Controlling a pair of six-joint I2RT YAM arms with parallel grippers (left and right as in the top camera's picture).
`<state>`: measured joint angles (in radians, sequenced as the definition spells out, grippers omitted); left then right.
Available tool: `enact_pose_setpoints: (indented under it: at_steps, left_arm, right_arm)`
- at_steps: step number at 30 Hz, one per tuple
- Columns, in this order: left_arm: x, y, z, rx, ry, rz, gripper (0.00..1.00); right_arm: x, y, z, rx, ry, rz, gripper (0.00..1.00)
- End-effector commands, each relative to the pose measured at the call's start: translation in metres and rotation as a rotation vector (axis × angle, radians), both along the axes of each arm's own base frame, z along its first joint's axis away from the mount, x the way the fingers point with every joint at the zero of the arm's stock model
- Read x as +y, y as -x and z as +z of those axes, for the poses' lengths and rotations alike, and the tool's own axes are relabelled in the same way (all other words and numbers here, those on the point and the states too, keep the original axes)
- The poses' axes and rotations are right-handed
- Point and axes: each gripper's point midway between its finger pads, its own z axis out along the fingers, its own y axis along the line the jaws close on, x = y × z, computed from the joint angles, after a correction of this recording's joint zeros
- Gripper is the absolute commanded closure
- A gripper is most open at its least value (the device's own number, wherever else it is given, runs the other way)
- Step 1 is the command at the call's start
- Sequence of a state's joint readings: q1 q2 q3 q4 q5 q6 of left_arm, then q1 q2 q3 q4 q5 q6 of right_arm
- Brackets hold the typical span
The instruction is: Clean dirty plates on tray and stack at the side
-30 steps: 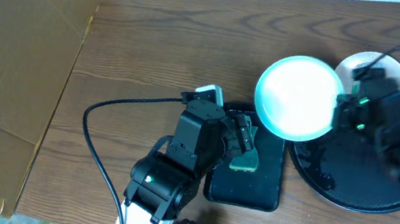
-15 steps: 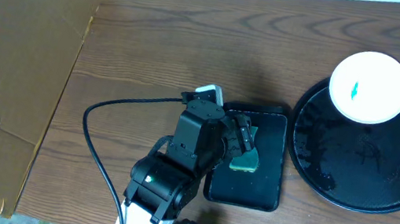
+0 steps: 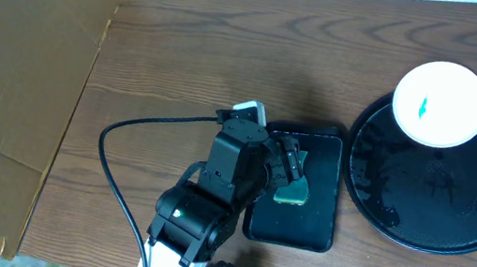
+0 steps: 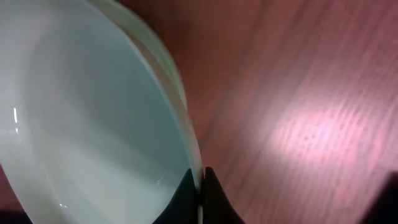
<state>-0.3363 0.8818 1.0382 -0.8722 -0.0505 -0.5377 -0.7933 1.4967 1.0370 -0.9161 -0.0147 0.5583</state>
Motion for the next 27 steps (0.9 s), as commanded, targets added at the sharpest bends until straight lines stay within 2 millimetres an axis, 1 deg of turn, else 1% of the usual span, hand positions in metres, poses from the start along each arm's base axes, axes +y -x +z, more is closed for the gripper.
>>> enact_pose_setpoints:
  at_steps: [1, 3, 4, 5, 6, 7, 9, 13, 16, 19, 20, 21, 24, 25, 27]
  left_arm:
    - [0.001, -0.001, 0.006, -0.014, -0.004, -0.002, 0.19]
    - [0.001, -0.001, 0.006, -0.014, -0.004, -0.002, 0.19]
    - [0.001, -0.001, 0.006, -0.014, -0.004, -0.002, 0.19]
    - [0.001, -0.001, 0.006, -0.014, -0.004, -0.002, 0.19]
    - [0.001, -0.001, 0.006, -0.014, -0.004, -0.002, 0.19]
    - [0.001, -0.001, 0.006, -0.014, -0.004, -0.002, 0.19]
    - [0.001, -0.001, 0.006, -0.014, -0.004, -0.002, 0.19]
    - [0.001, -0.001, 0.006, -0.014, -0.004, -0.002, 0.19]
    - [0.001, -0.001, 0.006, -0.014, -0.004, -0.002, 0.19]
    - [0.001, -0.001, 0.006, -0.014, -0.004, -0.002, 0.19]
    - [0.001, -0.001, 0.006, -0.014, -0.004, -0.002, 0.19]
    - [0.001, -0.001, 0.006, -0.014, -0.004, -0.002, 0.19]
    - [0.001, -0.001, 0.006, -0.014, -0.004, -0.002, 0.19]
    - [0.001, -0.001, 0.006, -0.014, -0.004, -0.002, 0.19]
    - [0.001, -0.001, 0.006, -0.014, -0.004, -0.002, 0.19]
  right_arm:
    - [-0.007, 0.002, 0.000, -0.001, 0.005, 0.001, 0.99]
    - [-0.011, -0.002, 0.001, -0.018, 0.020, 0.002, 0.99]
    - [-0.012, -0.007, 0.002, -0.042, 0.025, 0.020, 0.95]
    - [-0.011, -0.018, 0.005, -0.088, 0.025, 0.079, 0.82]
    - [-0.007, -0.030, 0.007, -0.140, 0.017, 0.142, 0.64]
    - [-0.002, -0.040, 0.011, -0.192, 0.001, 0.196, 0.56]
    - [0.010, -0.052, 0.018, -0.267, -0.040, 0.242, 0.55]
    - [0.031, -0.069, 0.034, -0.378, -0.094, 0.304, 0.54]
    - [0.057, -0.084, 0.053, -0.468, -0.120, 0.402, 0.54]
    - [0.093, -0.100, 0.077, -0.551, -0.117, 0.549, 0.55]
    - [0.111, -0.106, 0.088, -0.582, -0.103, 0.628, 0.55]
    - [0.120, -0.109, 0.092, -0.593, -0.093, 0.666, 0.55]
    - [0.169, -0.123, 0.115, -0.661, -0.036, 0.888, 0.57]
    - [0.186, -0.127, 0.120, -0.678, -0.016, 0.958, 0.61]
    - [0.219, -0.134, 0.127, -0.701, 0.036, 1.110, 0.62]
